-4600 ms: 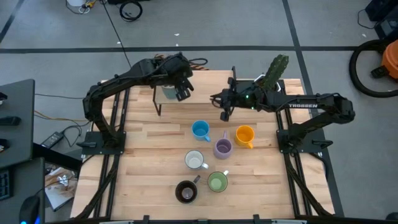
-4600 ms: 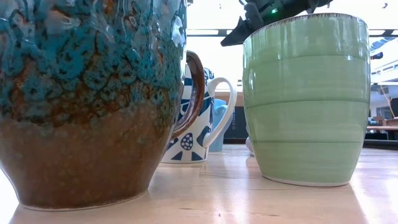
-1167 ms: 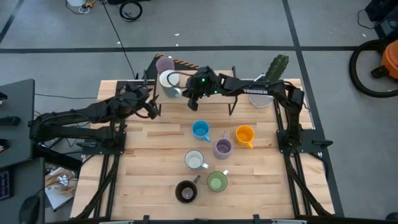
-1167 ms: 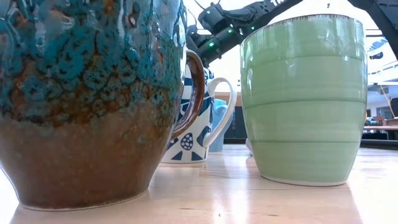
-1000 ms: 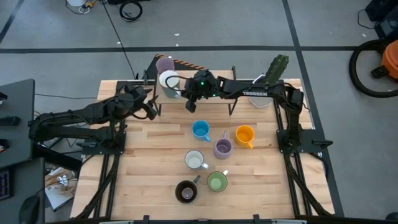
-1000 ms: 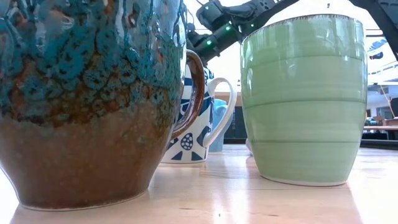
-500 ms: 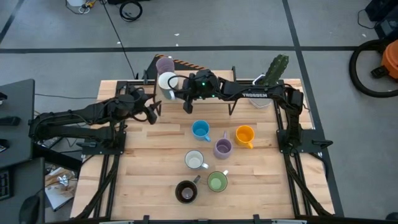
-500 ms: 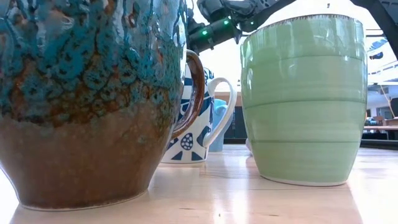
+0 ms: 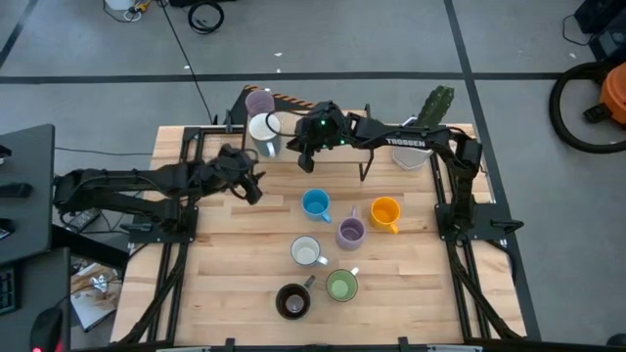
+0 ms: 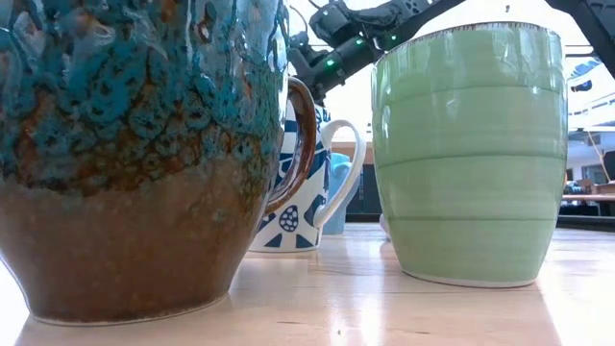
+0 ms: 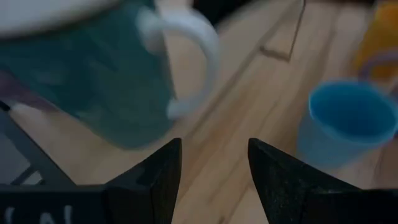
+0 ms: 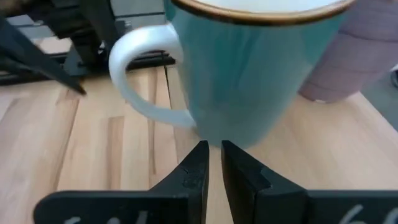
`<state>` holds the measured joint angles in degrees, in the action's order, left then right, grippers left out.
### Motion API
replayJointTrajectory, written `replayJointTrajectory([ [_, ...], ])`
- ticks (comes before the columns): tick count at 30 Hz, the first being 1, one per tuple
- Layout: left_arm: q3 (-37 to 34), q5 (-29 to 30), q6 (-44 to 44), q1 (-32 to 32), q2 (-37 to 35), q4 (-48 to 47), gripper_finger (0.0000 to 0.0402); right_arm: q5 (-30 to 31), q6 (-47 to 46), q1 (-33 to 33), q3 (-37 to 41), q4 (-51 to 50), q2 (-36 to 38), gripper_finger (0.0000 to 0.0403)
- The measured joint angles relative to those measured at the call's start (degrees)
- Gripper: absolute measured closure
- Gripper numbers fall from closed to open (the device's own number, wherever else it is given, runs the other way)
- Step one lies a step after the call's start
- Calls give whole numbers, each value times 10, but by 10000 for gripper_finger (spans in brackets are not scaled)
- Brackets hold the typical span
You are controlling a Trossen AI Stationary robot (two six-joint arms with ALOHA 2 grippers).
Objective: Place coffee mugs
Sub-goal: Put the dark green mug on the shelf
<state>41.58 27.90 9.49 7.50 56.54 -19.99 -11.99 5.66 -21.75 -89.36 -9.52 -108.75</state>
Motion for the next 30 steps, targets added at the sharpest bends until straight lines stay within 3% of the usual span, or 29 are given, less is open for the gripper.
replayJointTrajectory([
  [6,0,6,-41,-6,25,28,209,-46,24,-9,0,7,3,353],
  [14,-1,13,-118,-6,50,79,209,-47,33,-9,0,-18,3,353],
  [20,-74,71,-151,-6,50,197,209,-46,36,-9,0,-43,3,353],
  [30,-85,57,-168,4,54,284,209,-47,36,-9,0,-29,3,354],
])
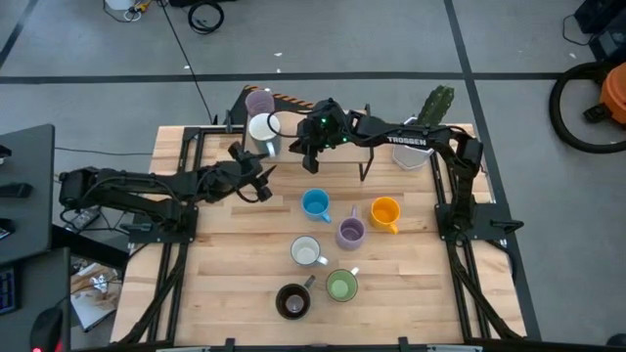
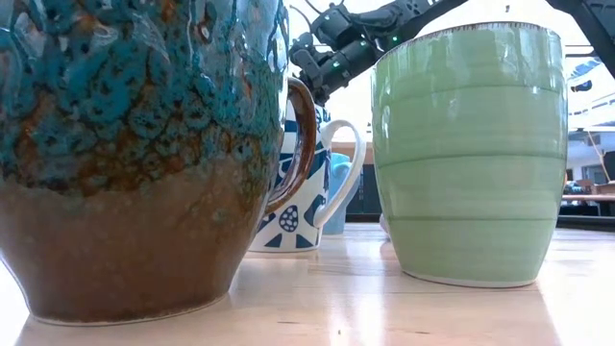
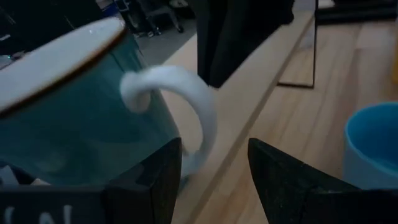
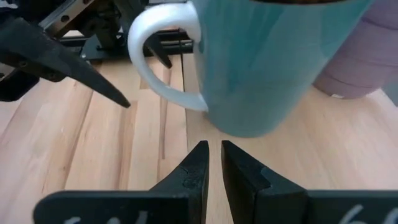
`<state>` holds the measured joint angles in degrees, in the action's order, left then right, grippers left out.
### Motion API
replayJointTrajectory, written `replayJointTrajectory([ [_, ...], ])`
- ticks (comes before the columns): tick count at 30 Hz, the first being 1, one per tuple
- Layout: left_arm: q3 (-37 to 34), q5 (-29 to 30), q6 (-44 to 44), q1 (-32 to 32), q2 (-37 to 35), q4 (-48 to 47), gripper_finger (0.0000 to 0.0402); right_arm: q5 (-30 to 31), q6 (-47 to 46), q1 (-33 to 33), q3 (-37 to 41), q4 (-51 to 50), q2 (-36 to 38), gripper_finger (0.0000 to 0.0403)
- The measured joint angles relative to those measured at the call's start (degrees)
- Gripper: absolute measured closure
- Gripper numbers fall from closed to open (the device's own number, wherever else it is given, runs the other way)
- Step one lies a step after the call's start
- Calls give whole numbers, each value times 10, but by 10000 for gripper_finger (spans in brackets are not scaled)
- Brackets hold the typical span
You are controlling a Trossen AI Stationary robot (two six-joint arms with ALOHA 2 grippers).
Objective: Place coffee mugs
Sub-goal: Put the dark green mug on the shelf
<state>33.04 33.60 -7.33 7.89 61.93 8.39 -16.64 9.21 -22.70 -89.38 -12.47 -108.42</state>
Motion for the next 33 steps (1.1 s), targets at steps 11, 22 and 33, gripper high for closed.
replayJointTrajectory([
  [11,0,-74,10,36,0,64,224,0,0,4,0,4,0,354],
  [22,0,-67,21,36,0,56,302,0,-4,5,0,4,0,354],
  [33,0,-67,23,35,-17,25,345,0,-5,6,0,-1,0,354],
])
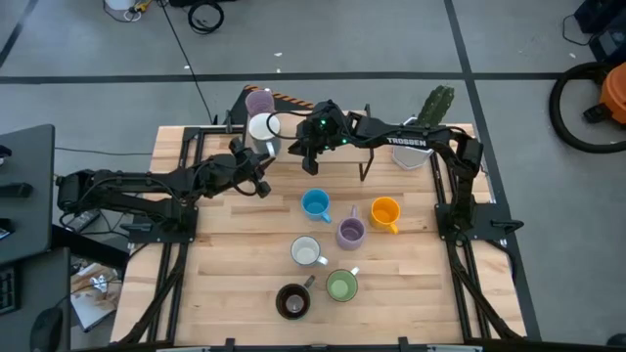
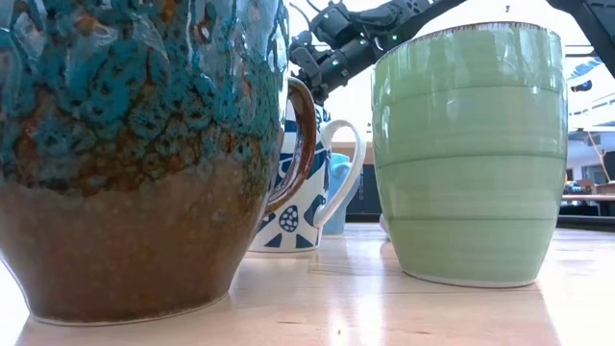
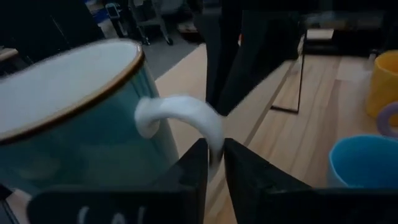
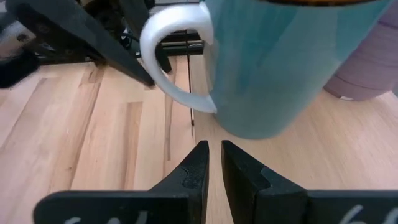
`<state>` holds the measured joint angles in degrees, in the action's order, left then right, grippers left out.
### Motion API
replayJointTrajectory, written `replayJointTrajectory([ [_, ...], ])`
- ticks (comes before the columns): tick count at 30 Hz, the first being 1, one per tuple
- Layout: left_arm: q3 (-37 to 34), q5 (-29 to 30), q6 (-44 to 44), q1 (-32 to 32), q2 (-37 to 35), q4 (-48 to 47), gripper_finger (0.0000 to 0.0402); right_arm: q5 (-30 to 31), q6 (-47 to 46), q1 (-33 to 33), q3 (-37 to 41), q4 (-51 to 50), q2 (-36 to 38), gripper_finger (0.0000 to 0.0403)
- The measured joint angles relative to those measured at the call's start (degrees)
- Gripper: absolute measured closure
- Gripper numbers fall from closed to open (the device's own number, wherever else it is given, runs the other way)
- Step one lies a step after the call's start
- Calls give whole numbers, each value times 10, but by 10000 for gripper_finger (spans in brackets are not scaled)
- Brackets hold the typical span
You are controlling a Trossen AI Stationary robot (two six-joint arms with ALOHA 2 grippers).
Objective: Place coffee mugs
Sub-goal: Put the dark green mug on the shelf
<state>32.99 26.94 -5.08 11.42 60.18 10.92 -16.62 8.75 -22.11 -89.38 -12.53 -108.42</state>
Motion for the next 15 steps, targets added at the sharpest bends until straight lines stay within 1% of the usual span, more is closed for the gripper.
replayJointTrajectory([
  [6,0,-13,1,0,-9,-9,368,0,0,0,0,0,0,354],
  [15,0,-17,-1,0,-20,-37,372,0,-2,6,0,1,0,353],
])
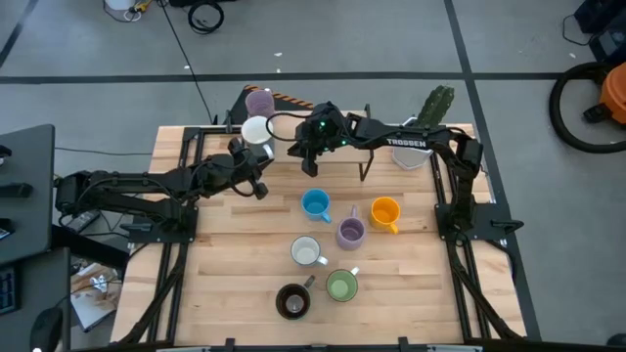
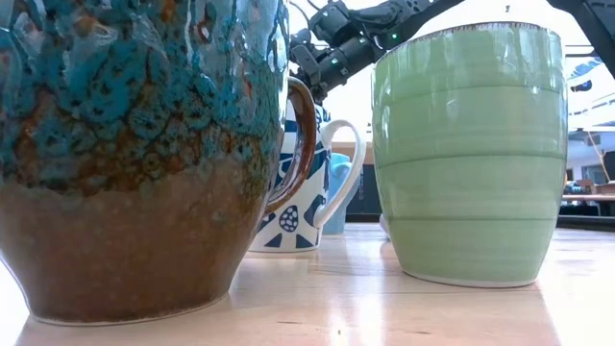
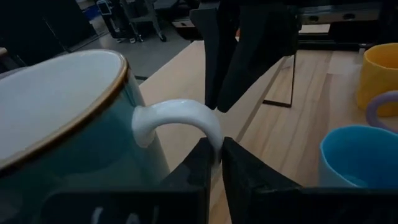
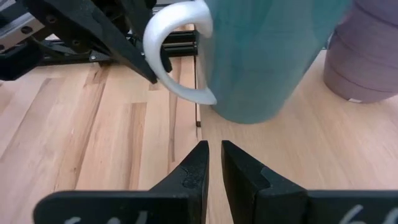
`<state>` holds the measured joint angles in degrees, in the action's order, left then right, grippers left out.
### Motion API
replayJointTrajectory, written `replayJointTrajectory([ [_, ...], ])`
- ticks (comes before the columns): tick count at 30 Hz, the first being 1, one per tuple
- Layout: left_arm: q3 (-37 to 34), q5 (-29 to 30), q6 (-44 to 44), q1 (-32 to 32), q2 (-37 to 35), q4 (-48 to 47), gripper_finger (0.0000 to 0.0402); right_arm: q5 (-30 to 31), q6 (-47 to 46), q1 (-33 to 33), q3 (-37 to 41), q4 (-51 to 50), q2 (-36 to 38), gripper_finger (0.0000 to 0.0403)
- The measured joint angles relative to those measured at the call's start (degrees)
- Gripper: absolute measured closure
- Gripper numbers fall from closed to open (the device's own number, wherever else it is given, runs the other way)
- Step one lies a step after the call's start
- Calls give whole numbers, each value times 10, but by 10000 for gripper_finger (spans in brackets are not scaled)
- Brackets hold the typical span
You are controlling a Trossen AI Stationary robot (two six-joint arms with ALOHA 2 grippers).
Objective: Place coffee mugs
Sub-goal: Put the dark green mug on the shelf
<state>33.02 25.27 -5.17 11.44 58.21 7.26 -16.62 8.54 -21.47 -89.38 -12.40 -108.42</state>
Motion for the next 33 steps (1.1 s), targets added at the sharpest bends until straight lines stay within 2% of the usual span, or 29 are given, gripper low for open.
replayJointTrajectory([
  [8,0,-3,3,0,-37,-45,373,-17,-19,6,0,42,-6,353],
  [13,0,-2,11,0,-65,-79,360,-12,-15,12,0,51,-7,353],
  [33,1,32,31,1,-70,-108,352,-11,-15,12,0,51,-7,353],
])
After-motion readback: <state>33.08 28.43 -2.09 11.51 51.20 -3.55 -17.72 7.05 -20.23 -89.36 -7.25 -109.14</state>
